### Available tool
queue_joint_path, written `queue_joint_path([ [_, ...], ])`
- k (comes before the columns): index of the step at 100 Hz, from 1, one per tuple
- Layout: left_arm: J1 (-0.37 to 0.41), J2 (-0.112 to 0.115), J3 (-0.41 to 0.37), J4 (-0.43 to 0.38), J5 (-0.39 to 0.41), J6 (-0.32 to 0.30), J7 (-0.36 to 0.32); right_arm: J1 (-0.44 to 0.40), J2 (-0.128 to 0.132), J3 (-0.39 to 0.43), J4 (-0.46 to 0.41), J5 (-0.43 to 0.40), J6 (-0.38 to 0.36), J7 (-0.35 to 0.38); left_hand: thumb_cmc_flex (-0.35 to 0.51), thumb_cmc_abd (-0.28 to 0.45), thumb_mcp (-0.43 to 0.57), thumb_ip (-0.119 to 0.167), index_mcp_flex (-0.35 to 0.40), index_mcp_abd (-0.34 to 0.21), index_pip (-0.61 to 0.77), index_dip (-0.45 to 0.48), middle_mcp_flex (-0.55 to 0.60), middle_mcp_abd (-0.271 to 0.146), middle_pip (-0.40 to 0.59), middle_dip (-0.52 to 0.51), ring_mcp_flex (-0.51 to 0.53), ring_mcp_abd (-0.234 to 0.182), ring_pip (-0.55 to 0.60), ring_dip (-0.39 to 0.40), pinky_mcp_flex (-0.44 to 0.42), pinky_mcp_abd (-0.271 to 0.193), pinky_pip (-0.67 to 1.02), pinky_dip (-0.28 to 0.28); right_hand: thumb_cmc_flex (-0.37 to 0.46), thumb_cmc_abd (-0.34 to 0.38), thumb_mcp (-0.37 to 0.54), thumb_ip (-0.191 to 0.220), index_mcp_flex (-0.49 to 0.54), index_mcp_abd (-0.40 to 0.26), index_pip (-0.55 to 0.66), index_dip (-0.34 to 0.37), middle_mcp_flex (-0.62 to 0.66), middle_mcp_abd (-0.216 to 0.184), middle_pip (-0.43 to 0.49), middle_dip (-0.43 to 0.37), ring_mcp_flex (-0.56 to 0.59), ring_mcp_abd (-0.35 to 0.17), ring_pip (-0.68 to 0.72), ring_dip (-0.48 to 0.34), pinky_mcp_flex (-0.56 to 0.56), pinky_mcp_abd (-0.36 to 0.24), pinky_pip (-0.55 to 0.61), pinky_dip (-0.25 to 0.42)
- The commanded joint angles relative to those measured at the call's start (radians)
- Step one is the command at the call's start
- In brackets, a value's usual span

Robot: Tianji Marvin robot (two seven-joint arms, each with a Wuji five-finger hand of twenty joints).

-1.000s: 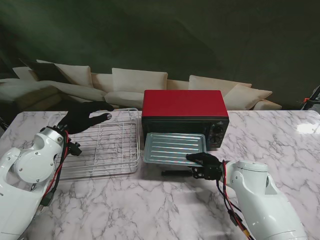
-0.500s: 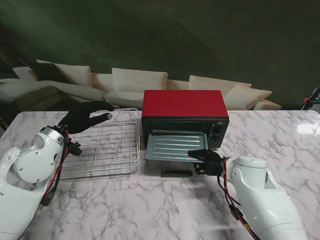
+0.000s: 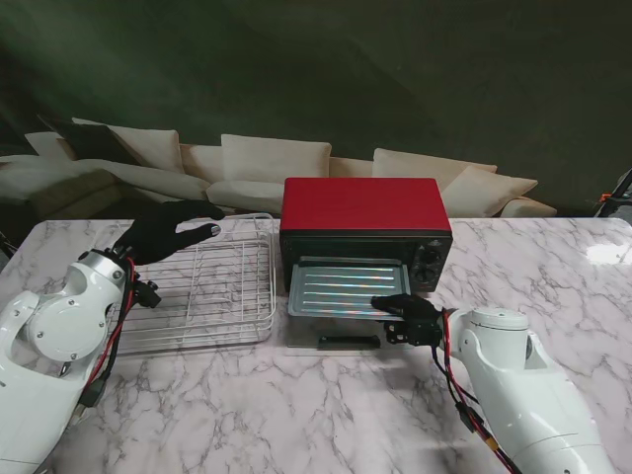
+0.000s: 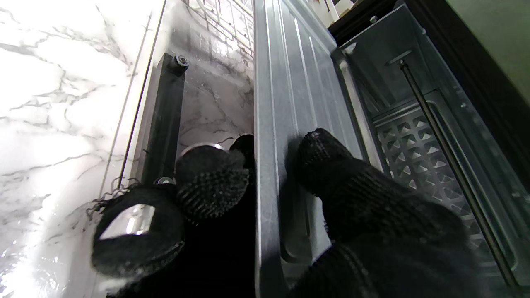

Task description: Slide the trays into the oven

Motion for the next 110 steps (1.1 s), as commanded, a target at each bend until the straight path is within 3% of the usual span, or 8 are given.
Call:
queue_joint_path([
  [1, -0.001, 0.001, 0.003, -0.002, -0.001, 0.004, -0.016, 0.006, 0.001, -0.003, 0.01, -0.004, 0.0, 0.004, 0.019, 0.037, -0.024, -0.011, 0.019, 0.011, -0.011, 0.001, 0.011, 0.007, -0.003, 0.003, 0.018, 0.005, 0.002, 0.012, -0.015, 0.023, -0.021, 0.024, 0.057, 0.106, 0.056, 0.06, 0.074, -0.248, 0.066, 0.074, 0.009, -0.083, 0.07, 0.028, 0.028, -0.006, 0.003, -0.003, 0.01, -0.092, 0.103, -0.006],
  [39, -0.003, 0.002, 0.005, 0.0, -0.001, 0.006, -0.023, 0.036, -0.006, -0.009, 0.054, -0.017, -0.025, -0.005, 0.019, 0.038, -0.024, -0.012, 0.02, 0.01, -0.011, 0.0, 0.011, 0.006, -0.003, 0.002, 0.017, 0.005, 0.002, 0.012, -0.015, 0.023, -0.022, 0.024, 0.053, 0.113, 0.049, 0.063, 0.087, -0.28, 0.062, 0.098, 0.008, -0.089, 0.063, 0.039, 0.028, -0.004, -0.006, -0.007, -0.002, -0.095, 0.104, -0.004],
  [76, -0.005, 0.002, 0.009, 0.002, 0.0, 0.008, -0.024, 0.025, -0.017, 0.007, 0.052, 0.028, -0.057, -0.038, 0.02, 0.038, -0.023, -0.011, 0.021, 0.01, -0.01, 0.0, 0.011, 0.008, -0.003, 0.002, 0.018, 0.004, 0.002, 0.012, -0.016, 0.024, -0.023, 0.024, 0.056, 0.115, 0.053, 0.064, 0.093, -0.279, 0.056, 0.115, 0.004, -0.089, 0.057, 0.049, 0.027, 0.002, -0.021, -0.014, -0.013, -0.092, 0.099, -0.003],
  [110, -0.007, 0.003, 0.01, 0.003, 0.001, 0.006, -0.025, 0.031, -0.034, 0.005, 0.067, 0.058, -0.069, -0.086, 0.018, 0.038, -0.024, -0.012, 0.022, 0.009, -0.01, 0.0, 0.011, 0.008, -0.003, 0.002, 0.017, 0.005, 0.002, 0.012, -0.015, 0.024, -0.023, 0.024, 0.057, 0.117, 0.073, 0.056, 0.103, -0.28, 0.059, 0.132, -0.011, -0.079, 0.041, 0.054, 0.023, 0.037, -0.095, -0.03, -0.053, -0.05, 0.054, 0.006],
])
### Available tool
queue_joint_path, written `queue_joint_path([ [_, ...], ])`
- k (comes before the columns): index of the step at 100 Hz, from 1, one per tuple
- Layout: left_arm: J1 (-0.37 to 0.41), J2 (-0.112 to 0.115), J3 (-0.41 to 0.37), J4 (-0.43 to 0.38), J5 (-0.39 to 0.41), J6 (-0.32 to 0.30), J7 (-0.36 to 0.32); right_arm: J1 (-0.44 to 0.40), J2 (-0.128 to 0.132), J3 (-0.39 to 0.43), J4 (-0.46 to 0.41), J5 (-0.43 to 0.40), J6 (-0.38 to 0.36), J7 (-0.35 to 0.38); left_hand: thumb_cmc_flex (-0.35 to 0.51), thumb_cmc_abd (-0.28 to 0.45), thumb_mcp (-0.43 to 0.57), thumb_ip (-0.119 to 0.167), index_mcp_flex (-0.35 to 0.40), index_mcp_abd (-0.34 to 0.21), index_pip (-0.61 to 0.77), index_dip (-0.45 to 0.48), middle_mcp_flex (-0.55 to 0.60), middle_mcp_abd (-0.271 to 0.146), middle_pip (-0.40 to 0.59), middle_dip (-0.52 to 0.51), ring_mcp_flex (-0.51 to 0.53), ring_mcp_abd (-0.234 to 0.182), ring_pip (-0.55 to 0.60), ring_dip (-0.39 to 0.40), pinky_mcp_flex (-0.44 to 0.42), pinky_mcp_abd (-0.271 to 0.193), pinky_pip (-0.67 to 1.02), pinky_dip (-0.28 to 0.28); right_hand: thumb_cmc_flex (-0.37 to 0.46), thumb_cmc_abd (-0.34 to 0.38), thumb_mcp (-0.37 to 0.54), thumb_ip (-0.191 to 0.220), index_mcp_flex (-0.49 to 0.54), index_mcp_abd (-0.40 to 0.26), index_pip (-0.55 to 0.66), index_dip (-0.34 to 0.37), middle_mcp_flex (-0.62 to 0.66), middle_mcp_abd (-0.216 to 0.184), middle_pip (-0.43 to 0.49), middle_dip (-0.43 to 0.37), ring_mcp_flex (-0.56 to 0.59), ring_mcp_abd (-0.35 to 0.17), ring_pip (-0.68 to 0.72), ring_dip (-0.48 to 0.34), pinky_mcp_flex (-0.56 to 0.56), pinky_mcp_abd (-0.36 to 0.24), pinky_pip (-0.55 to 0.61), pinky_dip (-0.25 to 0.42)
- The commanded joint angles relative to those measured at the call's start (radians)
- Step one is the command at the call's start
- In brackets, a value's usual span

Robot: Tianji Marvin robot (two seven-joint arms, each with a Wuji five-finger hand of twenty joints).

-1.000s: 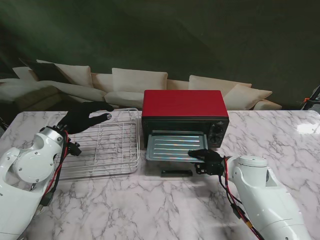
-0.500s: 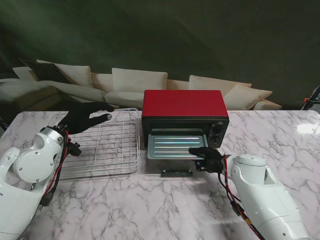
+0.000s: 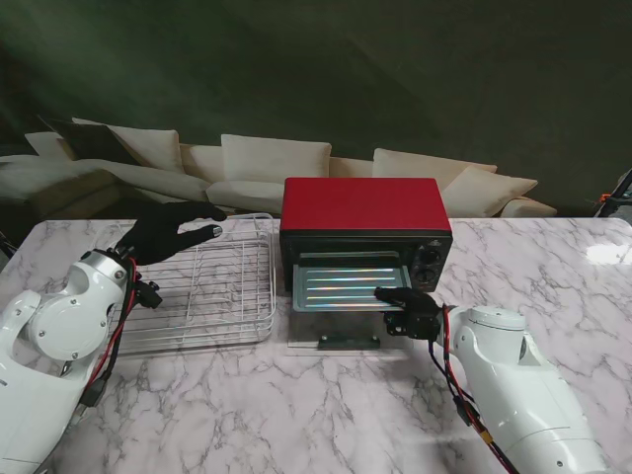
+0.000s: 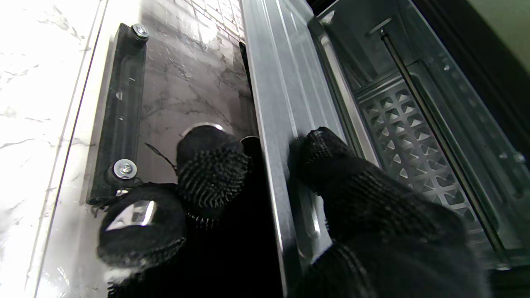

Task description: Slide the trays into the oven

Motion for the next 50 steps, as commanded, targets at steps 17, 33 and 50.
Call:
queue_joint_path([
  [17, 0.002, 0.0, 0.001, 0.0, 0.0, 0.002, -0.015, 0.008, -0.017, -0.002, 0.014, 0.022, -0.015, -0.038, 0.018, 0.04, -0.023, -0.012, 0.021, 0.011, -0.01, -0.001, 0.012, 0.006, -0.003, 0.002, 0.019, 0.005, 0.002, 0.012, -0.015, 0.024, -0.023, 0.024, 0.058, 0.114, 0.107, 0.057, 0.106, -0.263, 0.07, 0.09, -0.005, -0.044, 0.025, 0.012, 0.022, 0.047, -0.04, -0.012, -0.017, -0.024, 0.023, 0.017],
  [33, 0.004, 0.0, 0.0, -0.001, -0.001, 0.003, -0.014, 0.003, -0.025, 0.0, 0.007, 0.04, -0.025, -0.072, 0.018, 0.04, -0.024, -0.012, 0.022, 0.009, -0.01, -0.001, 0.013, 0.007, -0.002, 0.003, 0.019, 0.005, 0.002, 0.012, -0.015, 0.023, -0.023, 0.025, 0.056, 0.11, 0.123, 0.058, 0.115, -0.26, 0.07, 0.094, -0.005, -0.039, 0.017, 0.006, 0.021, 0.057, -0.065, -0.009, -0.024, -0.006, -0.002, 0.025],
  [50, 0.003, 0.0, 0.002, 0.0, -0.003, 0.005, -0.016, 0.004, -0.031, -0.002, 0.009, 0.065, -0.04, -0.086, 0.019, 0.039, -0.023, -0.012, 0.022, 0.01, -0.01, -0.001, 0.011, 0.007, -0.003, 0.002, 0.018, 0.006, 0.002, 0.012, -0.016, 0.024, -0.024, 0.024, 0.056, 0.108, 0.132, 0.059, 0.122, -0.26, 0.073, 0.098, -0.008, -0.032, 0.013, 0.003, 0.02, 0.066, -0.082, -0.007, -0.028, 0.003, -0.017, 0.031],
])
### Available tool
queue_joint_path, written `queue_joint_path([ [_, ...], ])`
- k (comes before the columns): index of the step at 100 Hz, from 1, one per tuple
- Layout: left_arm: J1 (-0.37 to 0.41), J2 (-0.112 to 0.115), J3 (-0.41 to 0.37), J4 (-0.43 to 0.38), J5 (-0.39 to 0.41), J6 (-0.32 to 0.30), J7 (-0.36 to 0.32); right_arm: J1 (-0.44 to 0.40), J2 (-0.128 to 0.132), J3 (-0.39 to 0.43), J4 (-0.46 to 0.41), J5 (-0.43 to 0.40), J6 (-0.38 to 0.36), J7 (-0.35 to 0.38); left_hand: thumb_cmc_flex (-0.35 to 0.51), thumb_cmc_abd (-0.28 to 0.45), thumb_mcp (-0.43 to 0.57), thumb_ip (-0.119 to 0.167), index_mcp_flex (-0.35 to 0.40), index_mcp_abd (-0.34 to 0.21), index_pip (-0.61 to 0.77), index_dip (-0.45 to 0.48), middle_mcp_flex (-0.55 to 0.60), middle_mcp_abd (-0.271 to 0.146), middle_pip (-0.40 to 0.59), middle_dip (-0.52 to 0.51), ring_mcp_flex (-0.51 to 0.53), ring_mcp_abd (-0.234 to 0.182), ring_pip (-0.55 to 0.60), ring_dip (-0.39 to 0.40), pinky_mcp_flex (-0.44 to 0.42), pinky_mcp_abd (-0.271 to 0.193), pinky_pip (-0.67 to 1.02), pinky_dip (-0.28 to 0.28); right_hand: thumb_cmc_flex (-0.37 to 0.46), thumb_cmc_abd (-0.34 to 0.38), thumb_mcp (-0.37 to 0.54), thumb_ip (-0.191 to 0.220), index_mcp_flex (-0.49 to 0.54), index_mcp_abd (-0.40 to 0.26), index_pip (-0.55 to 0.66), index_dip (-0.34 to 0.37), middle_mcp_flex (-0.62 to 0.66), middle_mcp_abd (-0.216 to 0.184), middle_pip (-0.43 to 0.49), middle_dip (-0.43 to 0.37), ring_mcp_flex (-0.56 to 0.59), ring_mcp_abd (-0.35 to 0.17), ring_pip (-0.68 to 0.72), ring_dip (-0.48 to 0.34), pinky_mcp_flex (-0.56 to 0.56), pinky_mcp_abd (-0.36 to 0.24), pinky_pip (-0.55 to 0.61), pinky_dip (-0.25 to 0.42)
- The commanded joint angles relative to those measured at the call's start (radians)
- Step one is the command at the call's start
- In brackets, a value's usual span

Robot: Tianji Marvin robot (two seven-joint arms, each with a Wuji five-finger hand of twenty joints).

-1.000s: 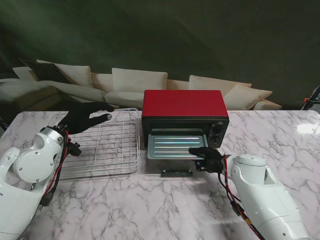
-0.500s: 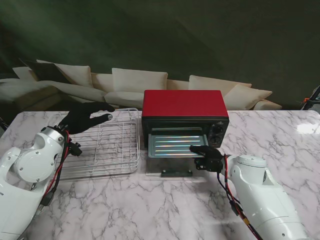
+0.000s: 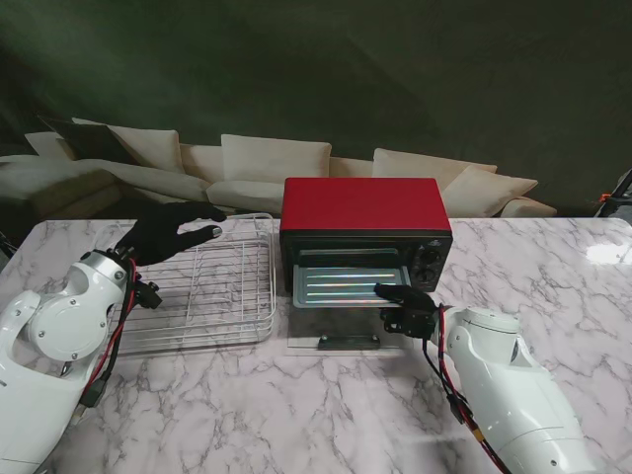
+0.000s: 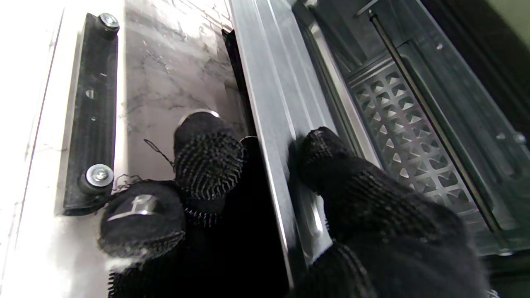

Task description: Slide the trays into the oven

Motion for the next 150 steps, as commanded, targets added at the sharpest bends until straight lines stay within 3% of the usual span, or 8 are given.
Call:
queue_joint_path([
  [1, 0.0, 0.0, 0.004, 0.0, -0.003, 0.004, -0.016, 0.002, -0.005, 0.002, -0.003, 0.008, -0.008, 0.0, 0.018, 0.04, -0.024, -0.012, 0.022, 0.01, -0.01, -0.001, 0.012, 0.008, -0.003, 0.002, 0.018, 0.007, 0.002, 0.012, -0.016, 0.025, -0.024, 0.024, 0.057, 0.108, 0.132, 0.059, 0.112, -0.267, 0.083, 0.074, -0.005, -0.034, 0.013, 0.003, 0.024, 0.045, -0.009, -0.006, -0.003, -0.01, 0.014, 0.018],
  [88, -0.01, 0.002, 0.014, 0.004, 0.0, 0.009, -0.026, -0.122, 0.014, 0.046, -0.139, 0.024, -0.013, -0.006, 0.017, 0.041, -0.024, -0.013, 0.022, 0.011, -0.011, -0.004, 0.013, 0.008, -0.004, 0.002, 0.017, 0.005, 0.001, 0.012, -0.015, 0.024, -0.025, 0.024, 0.055, 0.105, 0.149, 0.06, 0.126, -0.26, 0.076, 0.088, -0.002, -0.023, 0.015, -0.001, 0.026, 0.045, -0.013, 0.013, 0.009, 0.01, -0.01, 0.043],
  [150, -0.004, 0.002, 0.016, -0.001, 0.001, 0.015, -0.027, -0.094, 0.002, 0.007, -0.132, -0.021, -0.05, -0.076, 0.015, 0.044, -0.025, -0.014, 0.023, 0.011, -0.011, -0.006, 0.013, 0.008, -0.004, 0.002, 0.018, 0.005, 0.001, 0.012, -0.016, 0.024, -0.025, 0.024, 0.053, 0.105, 0.148, 0.063, 0.126, -0.27, 0.08, 0.093, -0.003, -0.031, 0.013, -0.003, 0.025, 0.051, -0.036, 0.011, -0.008, 0.016, -0.029, 0.057],
])
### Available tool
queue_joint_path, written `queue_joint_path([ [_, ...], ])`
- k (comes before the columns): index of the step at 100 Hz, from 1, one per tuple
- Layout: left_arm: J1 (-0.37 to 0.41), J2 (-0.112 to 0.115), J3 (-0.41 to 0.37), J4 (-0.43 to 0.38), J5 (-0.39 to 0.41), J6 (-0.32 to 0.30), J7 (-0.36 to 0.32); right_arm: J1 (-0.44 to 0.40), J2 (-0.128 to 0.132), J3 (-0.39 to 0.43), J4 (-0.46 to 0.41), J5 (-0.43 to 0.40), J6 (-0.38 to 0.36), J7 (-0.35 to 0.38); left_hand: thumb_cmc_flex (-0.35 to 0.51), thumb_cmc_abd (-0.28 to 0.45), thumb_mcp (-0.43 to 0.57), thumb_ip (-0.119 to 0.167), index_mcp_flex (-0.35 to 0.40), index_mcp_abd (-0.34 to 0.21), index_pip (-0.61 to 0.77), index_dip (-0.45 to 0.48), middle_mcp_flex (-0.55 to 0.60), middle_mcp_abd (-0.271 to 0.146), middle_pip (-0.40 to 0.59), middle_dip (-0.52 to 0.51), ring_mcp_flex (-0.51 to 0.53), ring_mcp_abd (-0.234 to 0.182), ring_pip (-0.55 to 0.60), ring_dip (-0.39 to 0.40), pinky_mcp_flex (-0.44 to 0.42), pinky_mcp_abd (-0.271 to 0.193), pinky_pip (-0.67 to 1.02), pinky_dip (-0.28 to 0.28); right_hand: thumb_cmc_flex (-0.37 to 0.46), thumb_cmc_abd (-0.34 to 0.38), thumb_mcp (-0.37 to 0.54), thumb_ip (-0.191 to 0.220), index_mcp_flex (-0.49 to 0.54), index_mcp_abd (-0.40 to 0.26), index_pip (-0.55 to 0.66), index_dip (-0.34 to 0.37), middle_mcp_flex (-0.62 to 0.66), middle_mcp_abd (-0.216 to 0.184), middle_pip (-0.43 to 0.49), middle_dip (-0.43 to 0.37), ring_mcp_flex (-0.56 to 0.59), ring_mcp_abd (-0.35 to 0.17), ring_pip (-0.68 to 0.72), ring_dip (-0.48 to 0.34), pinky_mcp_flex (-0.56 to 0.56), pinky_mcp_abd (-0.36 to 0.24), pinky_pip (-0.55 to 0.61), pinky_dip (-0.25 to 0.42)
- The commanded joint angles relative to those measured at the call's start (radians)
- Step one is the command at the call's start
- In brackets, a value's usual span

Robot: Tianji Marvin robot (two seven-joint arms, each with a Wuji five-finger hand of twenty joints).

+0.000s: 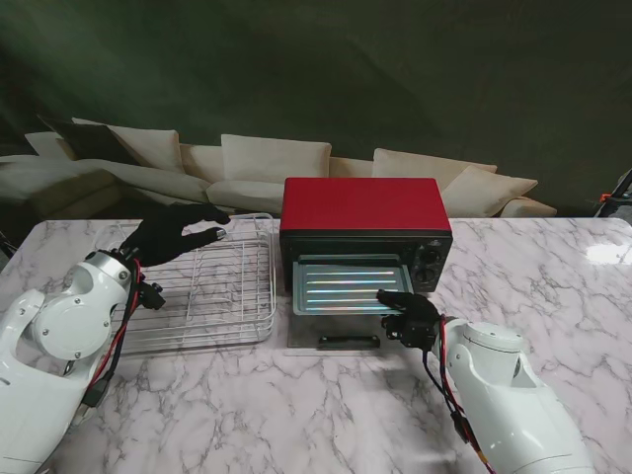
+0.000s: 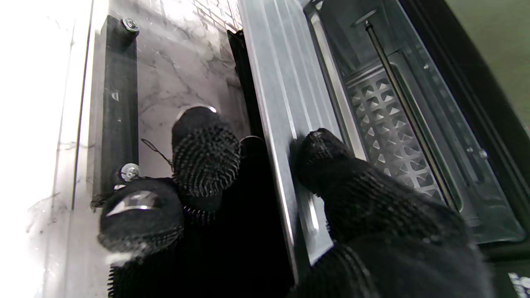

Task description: Slide the trays into the oven

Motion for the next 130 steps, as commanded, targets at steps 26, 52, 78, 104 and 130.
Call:
queue_joint_path([
  [26, 0.002, 0.0, 0.001, -0.002, 0.0, 0.003, -0.016, 0.017, -0.016, -0.01, 0.006, 0.003, -0.026, -0.05, 0.014, 0.045, -0.025, -0.014, 0.023, 0.011, -0.011, -0.007, 0.014, 0.007, -0.003, 0.002, 0.018, 0.005, 0.001, 0.012, -0.016, 0.024, -0.025, 0.024, 0.061, 0.105, 0.125, 0.064, 0.103, -0.299, 0.103, 0.069, -0.003, -0.033, 0.014, -0.005, 0.024, 0.039, -0.009, 0.009, -0.001, 0.0, -0.001, 0.019],
  [52, 0.001, 0.0, 0.001, 0.0, -0.001, 0.002, -0.016, -0.016, -0.009, -0.004, -0.034, 0.0, -0.039, -0.049, 0.013, 0.046, -0.025, -0.014, 0.023, 0.011, -0.011, -0.008, 0.013, 0.008, -0.004, 0.002, 0.018, 0.006, 0.001, 0.012, -0.015, 0.024, -0.025, 0.024, 0.061, 0.104, 0.129, 0.066, 0.105, -0.297, 0.105, 0.068, -0.001, -0.029, 0.016, -0.008, 0.026, 0.04, -0.009, 0.011, -0.001, 0.003, -0.004, 0.023],
  [78, 0.0, 0.0, 0.002, 0.0, 0.0, 0.002, -0.016, -0.055, 0.002, 0.01, -0.079, -0.016, -0.036, -0.033, 0.013, 0.046, -0.024, -0.014, 0.024, 0.011, -0.011, -0.009, 0.013, 0.008, -0.004, 0.002, 0.018, 0.006, 0.001, 0.012, -0.015, 0.024, -0.025, 0.025, 0.061, 0.104, 0.13, 0.064, 0.104, -0.293, 0.103, 0.064, -0.002, -0.028, 0.016, -0.01, 0.025, 0.039, -0.007, 0.012, 0.002, 0.011, -0.009, 0.027],
  [104, -0.002, 0.0, 0.004, 0.001, 0.0, 0.004, -0.017, -0.065, 0.002, 0.014, -0.085, -0.017, -0.025, -0.035, 0.013, 0.046, -0.025, -0.015, 0.024, 0.011, -0.012, -0.011, 0.013, 0.008, -0.004, 0.002, 0.019, 0.006, 0.002, 0.012, -0.015, 0.025, -0.026, 0.024, 0.063, 0.102, 0.132, 0.062, 0.102, -0.284, 0.101, 0.061, -0.002, -0.022, 0.016, -0.012, 0.026, 0.041, -0.005, 0.013, 0.008, 0.012, -0.013, 0.028],
  [130, -0.002, 0.0, 0.003, 0.0, 0.002, 0.004, -0.018, -0.11, 0.006, 0.031, -0.134, -0.021, -0.024, -0.044, 0.013, 0.046, -0.025, -0.015, 0.023, 0.011, -0.012, -0.011, 0.013, 0.007, -0.004, 0.002, 0.017, 0.004, 0.001, 0.011, -0.015, 0.025, -0.026, 0.024, 0.065, 0.1, 0.135, 0.061, 0.1, -0.279, 0.1, 0.058, -0.001, -0.019, 0.016, -0.015, 0.026, 0.039, -0.002, 0.013, 0.014, 0.013, -0.016, 0.028],
])
